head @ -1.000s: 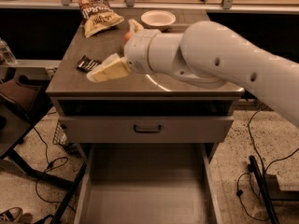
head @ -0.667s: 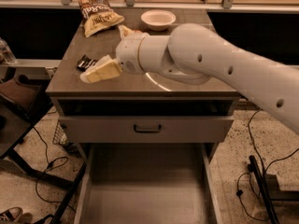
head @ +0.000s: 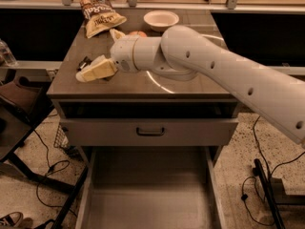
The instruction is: Place rxbar chocolate into middle drawer
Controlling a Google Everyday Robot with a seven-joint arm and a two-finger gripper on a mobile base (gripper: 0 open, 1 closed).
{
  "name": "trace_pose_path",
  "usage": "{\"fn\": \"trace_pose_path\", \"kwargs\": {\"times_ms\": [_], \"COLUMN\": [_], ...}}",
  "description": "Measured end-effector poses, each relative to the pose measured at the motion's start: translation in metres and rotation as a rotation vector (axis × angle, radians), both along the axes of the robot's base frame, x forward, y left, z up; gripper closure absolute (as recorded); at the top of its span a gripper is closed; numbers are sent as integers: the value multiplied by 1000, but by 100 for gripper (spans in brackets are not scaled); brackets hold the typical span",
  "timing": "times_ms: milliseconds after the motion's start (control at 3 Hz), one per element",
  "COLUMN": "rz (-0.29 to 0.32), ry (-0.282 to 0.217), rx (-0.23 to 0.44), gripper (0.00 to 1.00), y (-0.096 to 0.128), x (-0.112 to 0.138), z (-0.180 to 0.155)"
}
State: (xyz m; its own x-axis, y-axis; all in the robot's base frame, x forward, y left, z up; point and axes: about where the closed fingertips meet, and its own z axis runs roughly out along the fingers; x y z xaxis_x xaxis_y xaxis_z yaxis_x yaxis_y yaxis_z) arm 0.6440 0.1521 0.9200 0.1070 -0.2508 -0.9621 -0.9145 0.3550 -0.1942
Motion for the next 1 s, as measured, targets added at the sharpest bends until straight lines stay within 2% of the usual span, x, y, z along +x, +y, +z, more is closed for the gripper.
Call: {"fn": "trace_pose_path", "kwargs": {"times_ms": [667,1000], "rz": [73,102], "ry": [-37,-37], "rx": [-21,-41], "gripper": [0,0], "y": [6,7], "x": [19,26], "z": [-18,-29]}}
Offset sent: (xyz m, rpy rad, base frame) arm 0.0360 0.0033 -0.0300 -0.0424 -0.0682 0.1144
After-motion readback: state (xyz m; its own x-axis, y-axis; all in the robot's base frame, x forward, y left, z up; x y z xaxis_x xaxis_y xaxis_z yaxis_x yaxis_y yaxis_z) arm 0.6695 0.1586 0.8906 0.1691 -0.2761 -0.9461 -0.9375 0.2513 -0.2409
